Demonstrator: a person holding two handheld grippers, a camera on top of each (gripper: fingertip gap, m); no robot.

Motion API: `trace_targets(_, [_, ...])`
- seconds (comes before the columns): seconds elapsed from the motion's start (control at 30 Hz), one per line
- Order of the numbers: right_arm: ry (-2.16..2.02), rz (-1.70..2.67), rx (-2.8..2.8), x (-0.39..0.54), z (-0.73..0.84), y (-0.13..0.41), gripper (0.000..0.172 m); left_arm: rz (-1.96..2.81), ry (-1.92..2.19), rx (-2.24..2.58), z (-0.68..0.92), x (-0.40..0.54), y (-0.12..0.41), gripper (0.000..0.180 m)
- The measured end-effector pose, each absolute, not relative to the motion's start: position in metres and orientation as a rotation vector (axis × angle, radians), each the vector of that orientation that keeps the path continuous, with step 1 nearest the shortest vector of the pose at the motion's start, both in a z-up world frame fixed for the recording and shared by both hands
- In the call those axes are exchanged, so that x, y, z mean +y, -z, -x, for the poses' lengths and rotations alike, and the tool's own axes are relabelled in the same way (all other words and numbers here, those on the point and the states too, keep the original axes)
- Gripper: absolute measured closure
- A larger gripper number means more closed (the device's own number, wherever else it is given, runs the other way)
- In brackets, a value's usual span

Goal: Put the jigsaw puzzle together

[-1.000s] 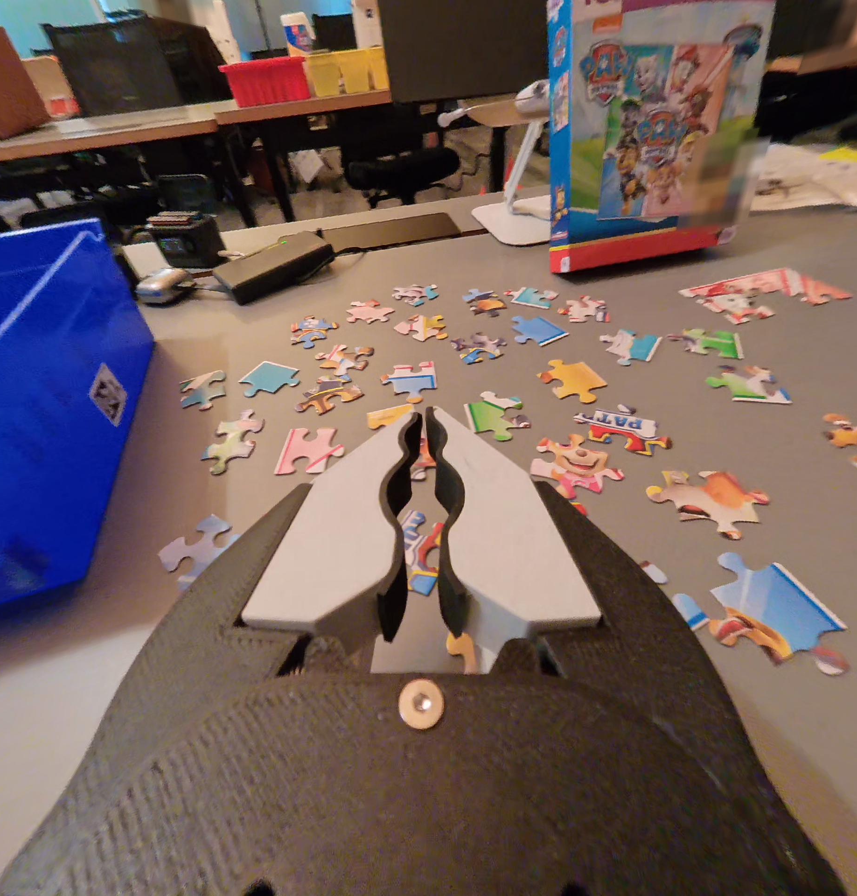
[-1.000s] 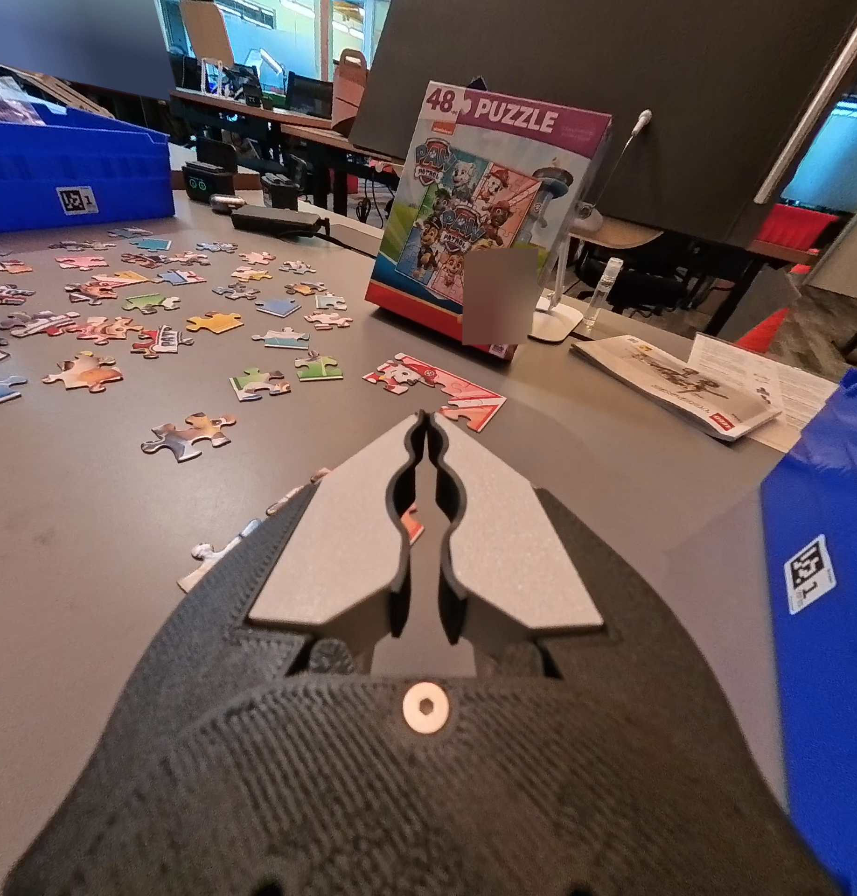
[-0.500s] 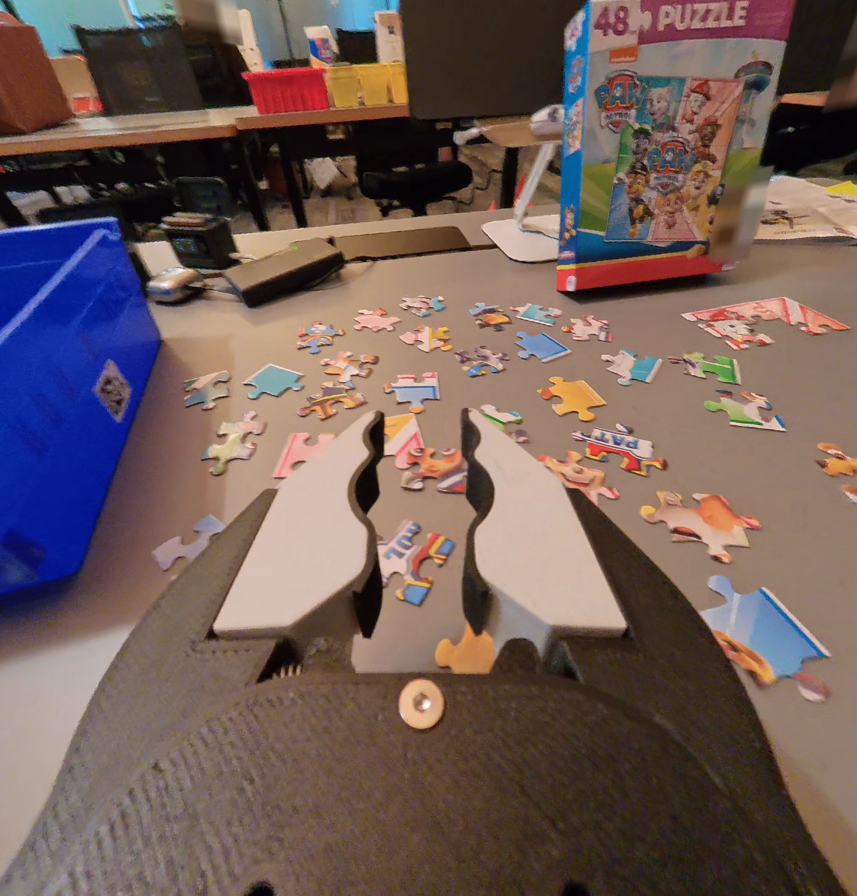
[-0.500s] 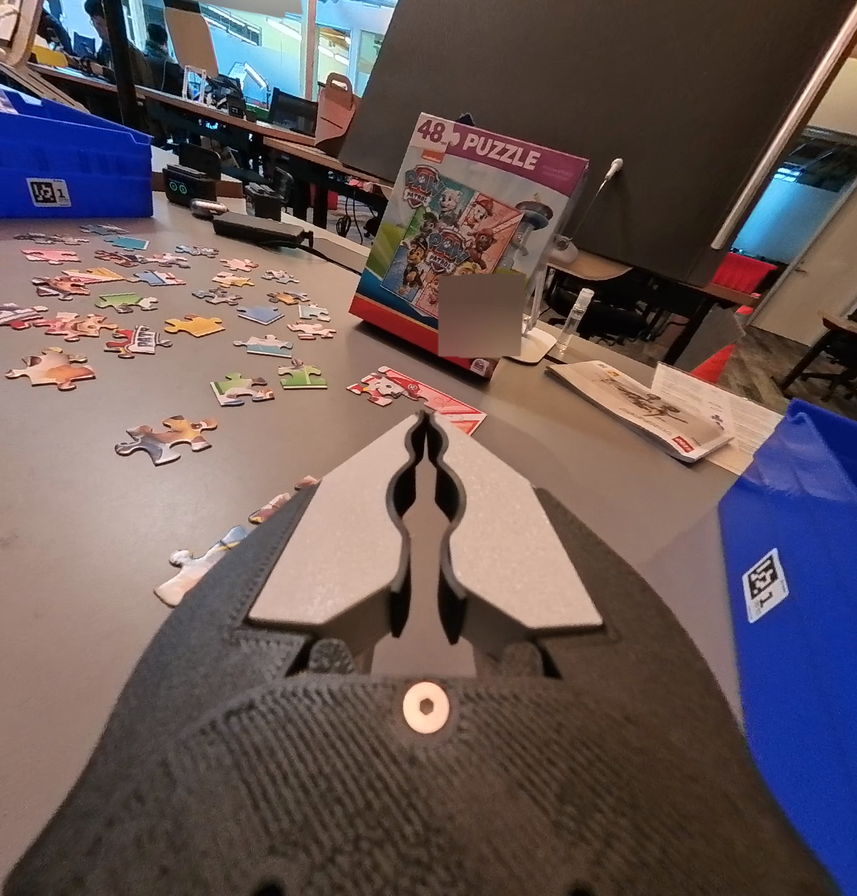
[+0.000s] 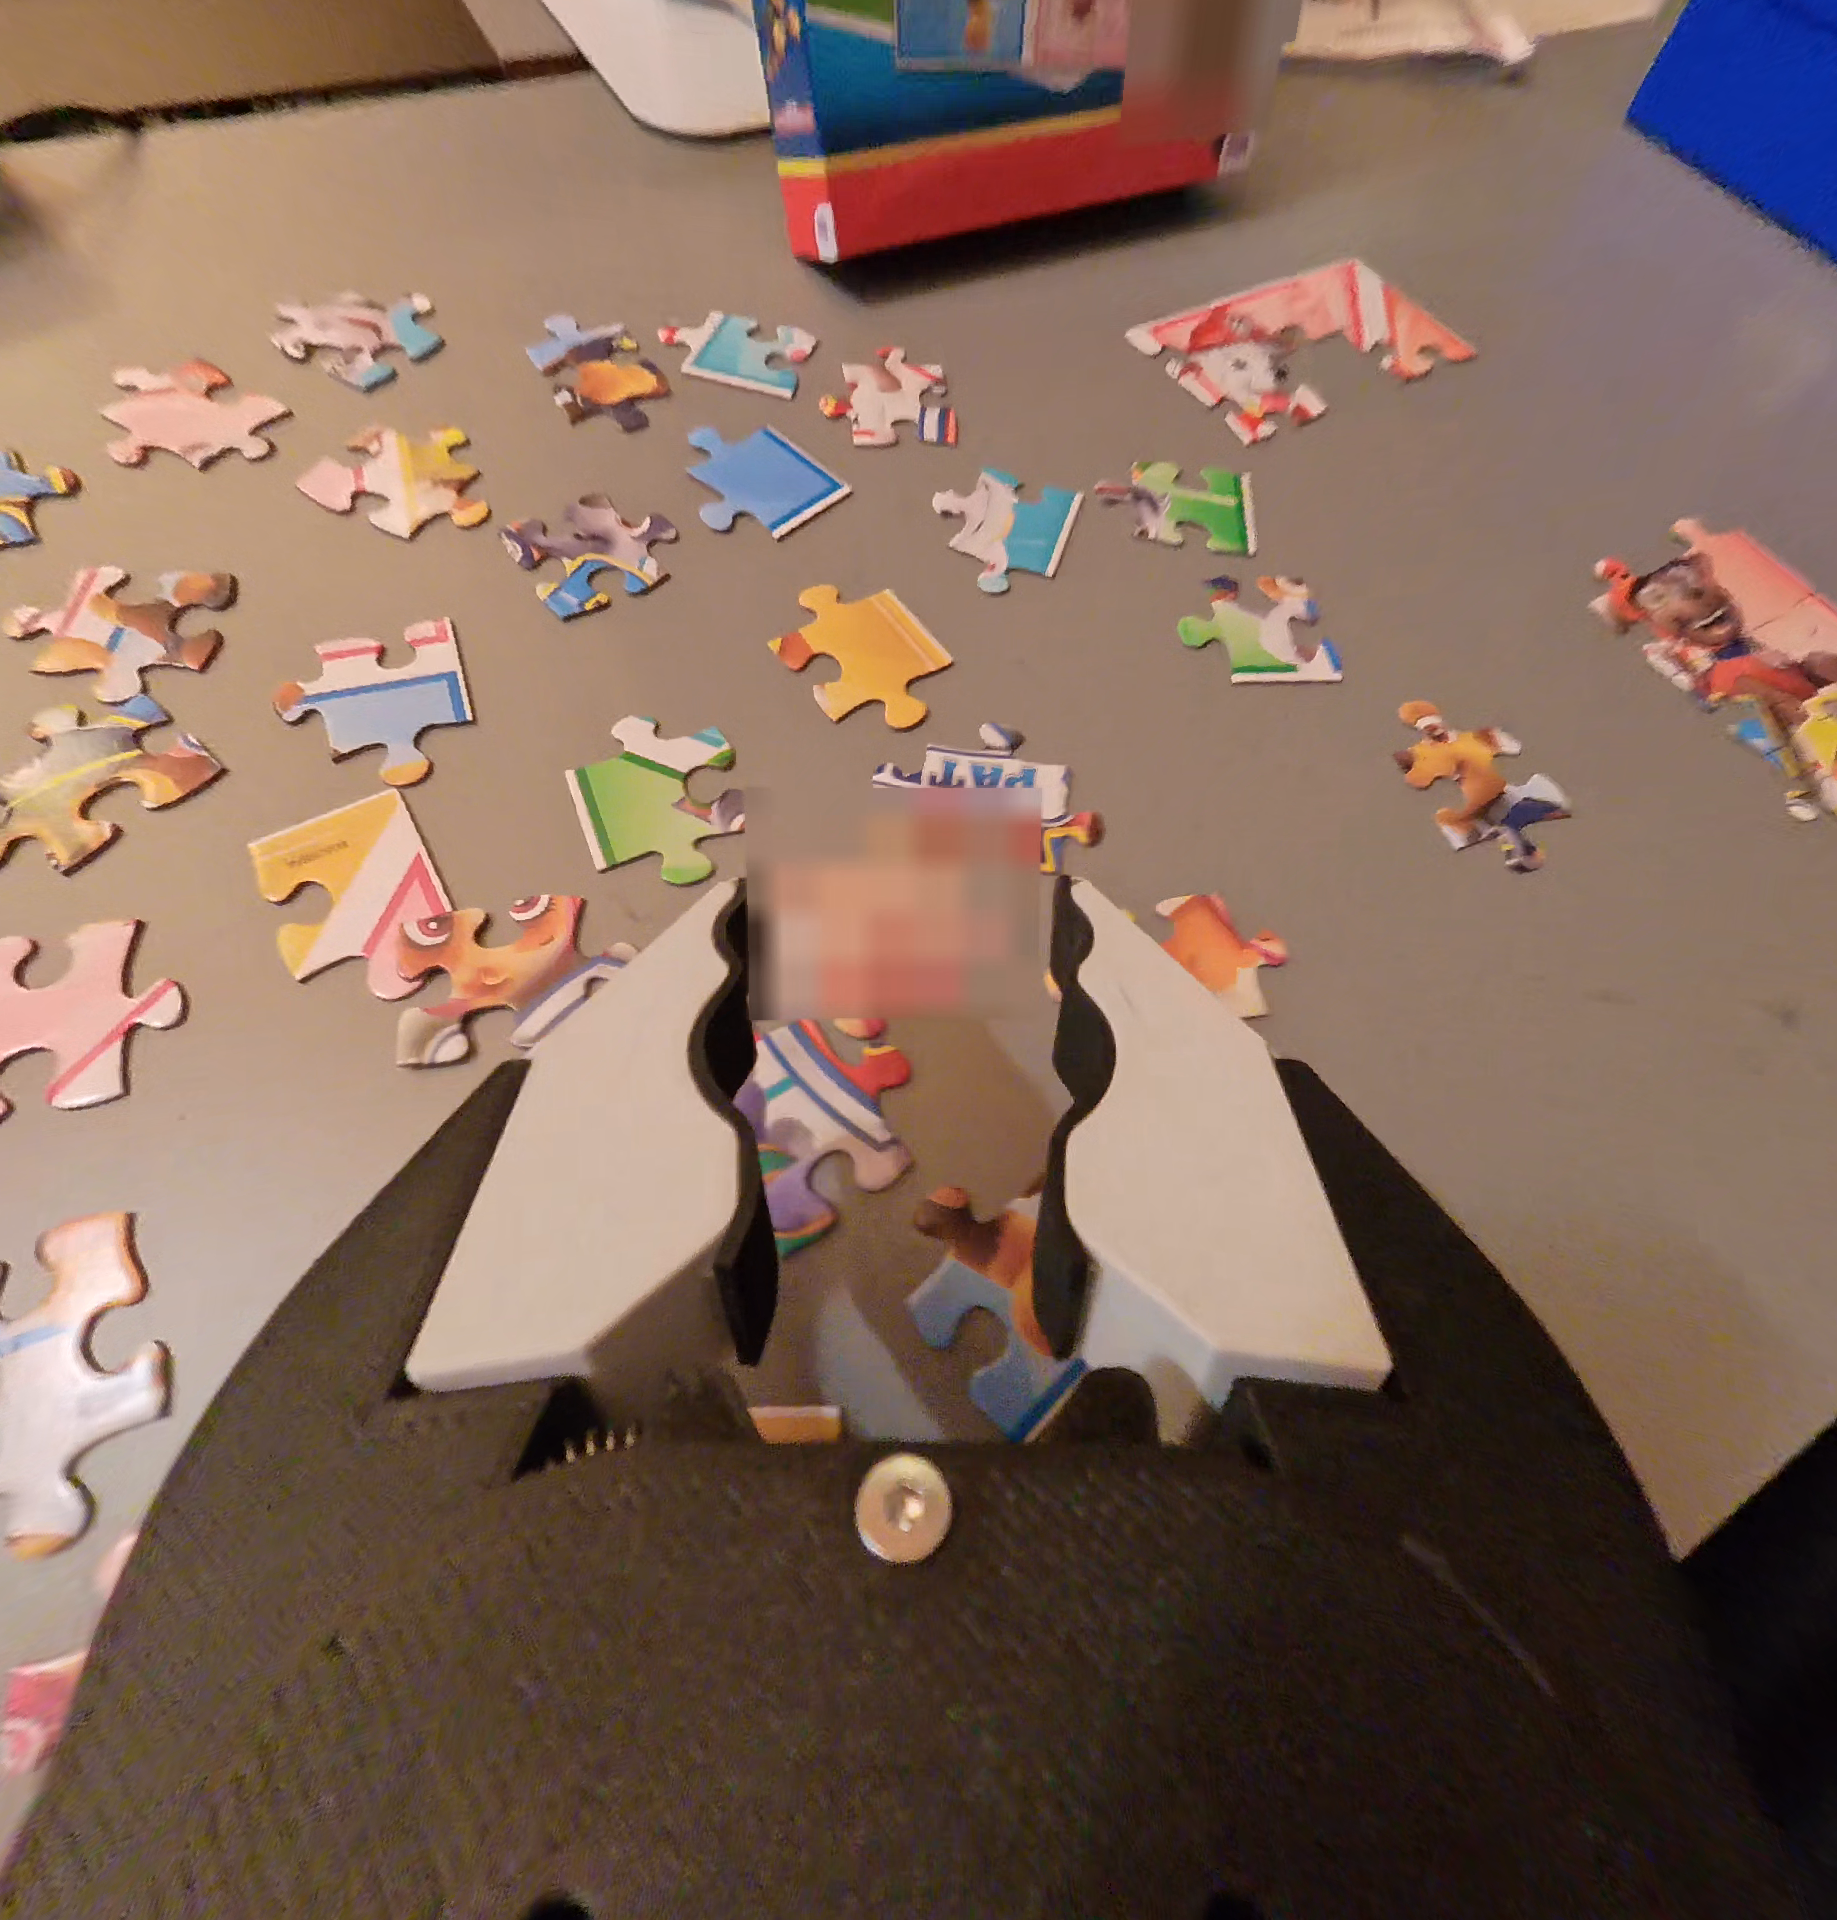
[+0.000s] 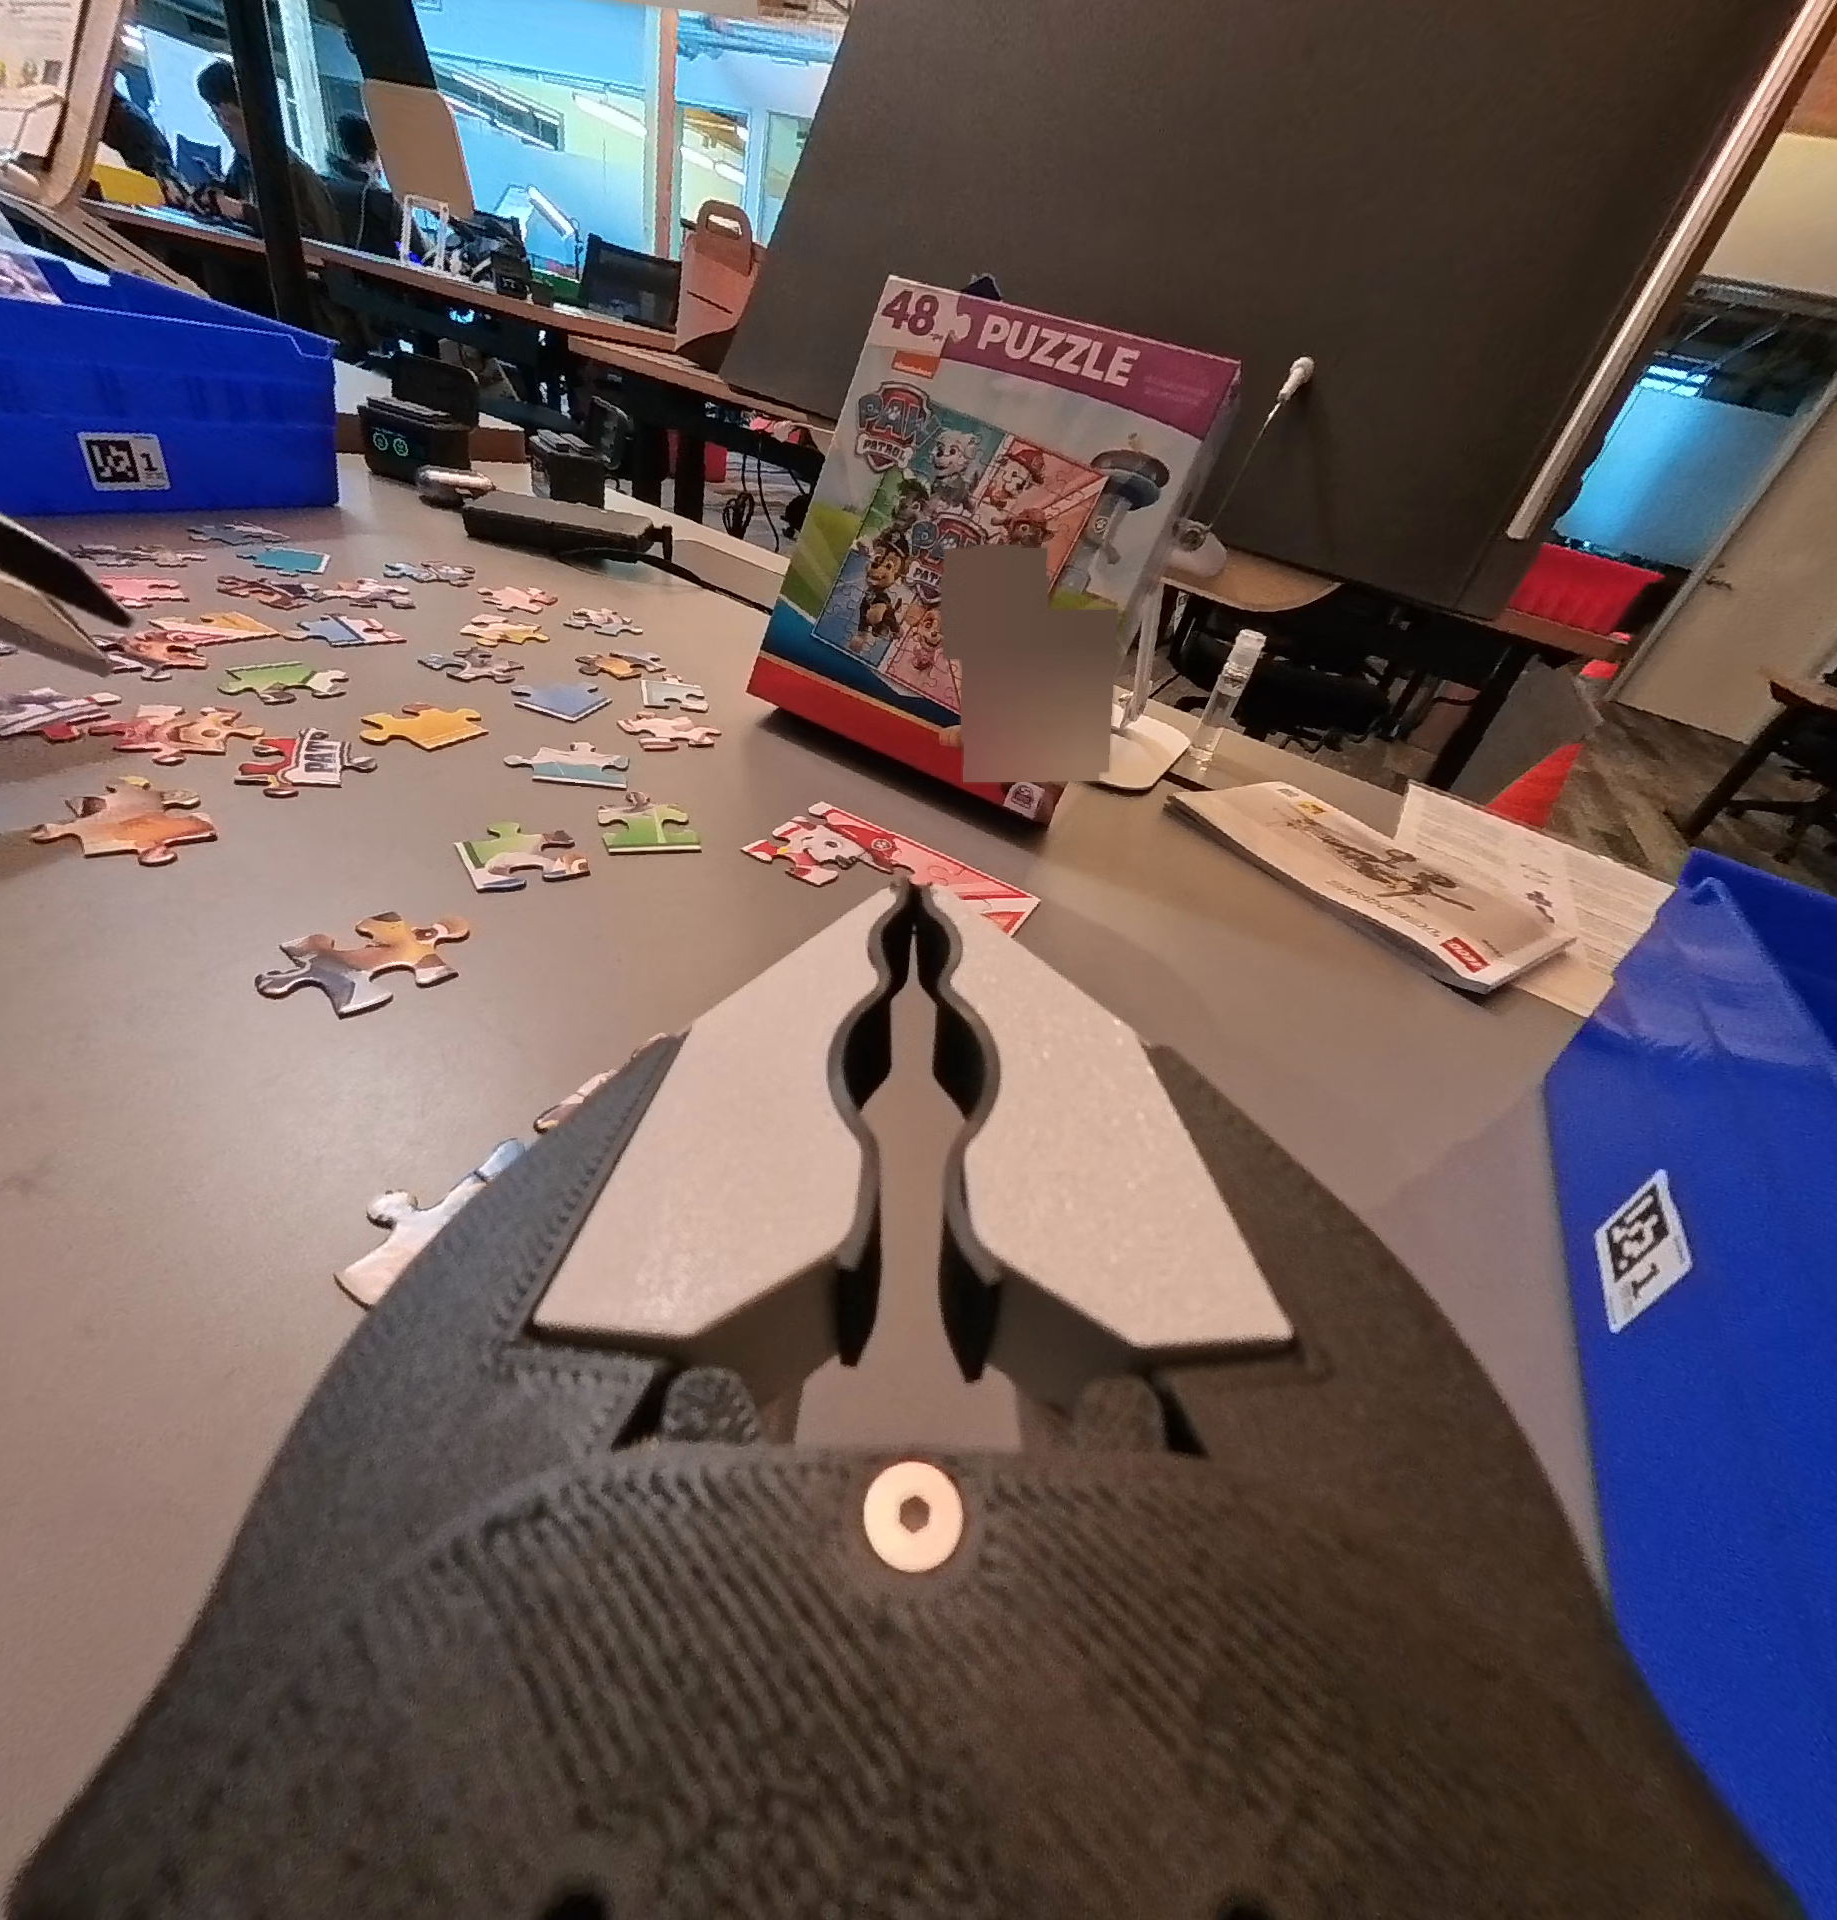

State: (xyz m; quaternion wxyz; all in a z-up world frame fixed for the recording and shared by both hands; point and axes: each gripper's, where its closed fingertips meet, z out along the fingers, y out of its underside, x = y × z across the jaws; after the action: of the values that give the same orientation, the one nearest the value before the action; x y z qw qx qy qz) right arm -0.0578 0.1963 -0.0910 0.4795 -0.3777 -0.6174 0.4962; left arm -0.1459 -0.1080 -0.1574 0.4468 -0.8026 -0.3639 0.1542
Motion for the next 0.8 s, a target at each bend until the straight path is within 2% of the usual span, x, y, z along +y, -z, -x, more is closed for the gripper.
trace_targets(0.27, [-1.253, 0.931, -1.48, 0.199, 0.056, 0.087, 0.172, 2.271, -0.199, -0.912, 0.154, -0.108, 0.186, 0.135])
trace_targets(0.47, [-1.228, 0.92, -1.495, 0.197, 0.056, 0.089, 0.172, 2.292, -0.2, -0.898, 0.152, -0.107, 0.191, 0.135])
trace_targets(0.5, [-1.221, 0.916, -1.501, 0.196, 0.057, 0.09, 0.172, 2.294, -0.208, -0.895, 0.153, -0.107, 0.191, 0.138])
trace_targets(0.67, [-1.199, 0.906, -1.515, 0.194, 0.057, 0.092, 0.172, 2.279, -0.213, -0.894, 0.154, -0.109, 0.19, 0.178])
trace_targets(0.8, [-1.205, 0.906, -1.509, 0.195, 0.057, 0.091, 0.172, 2.252, -0.205, -0.89, 0.154, -0.111, 0.183, 0.18])
